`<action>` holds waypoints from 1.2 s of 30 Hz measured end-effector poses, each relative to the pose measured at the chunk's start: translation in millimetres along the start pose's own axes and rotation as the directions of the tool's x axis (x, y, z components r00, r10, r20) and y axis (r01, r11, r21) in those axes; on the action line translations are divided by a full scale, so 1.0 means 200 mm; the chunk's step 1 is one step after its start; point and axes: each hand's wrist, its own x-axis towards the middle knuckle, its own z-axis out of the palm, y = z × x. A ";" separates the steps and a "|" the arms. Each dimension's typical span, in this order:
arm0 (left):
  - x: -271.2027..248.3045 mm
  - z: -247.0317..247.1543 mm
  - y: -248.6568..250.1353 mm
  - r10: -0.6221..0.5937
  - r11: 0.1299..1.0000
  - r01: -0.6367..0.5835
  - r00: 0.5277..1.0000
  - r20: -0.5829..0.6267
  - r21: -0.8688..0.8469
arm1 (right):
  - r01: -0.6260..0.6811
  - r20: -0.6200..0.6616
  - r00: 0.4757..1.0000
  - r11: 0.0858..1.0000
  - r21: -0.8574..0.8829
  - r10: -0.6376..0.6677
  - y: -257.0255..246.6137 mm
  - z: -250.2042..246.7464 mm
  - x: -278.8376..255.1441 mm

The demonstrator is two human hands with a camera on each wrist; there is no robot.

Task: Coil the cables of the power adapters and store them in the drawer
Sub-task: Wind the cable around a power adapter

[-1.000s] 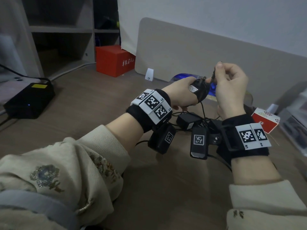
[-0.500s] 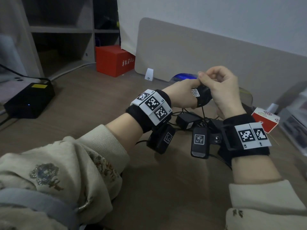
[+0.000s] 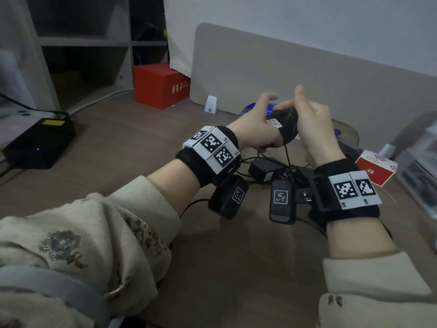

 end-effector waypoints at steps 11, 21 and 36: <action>0.02 -0.01 -0.01 -0.006 1.000 0.006 1.000 -0.028 0.014 | 0.071 -0.112 0.991 0.997 0.017 -0.069 0.01 -0.01 0.02; 0.01 -0.01 -0.01 -0.013 0.998 0.015 0.999 -0.036 0.056 | 0.102 -0.073 0.992 0.993 -0.065 -0.107 0.03 0.02 0.05; -0.08 0.00 0.02 -0.057 0.993 0.057 0.998 -0.005 0.099 | 0.105 0.178 0.983 0.943 -0.316 -0.050 -0.03 0.06 -0.02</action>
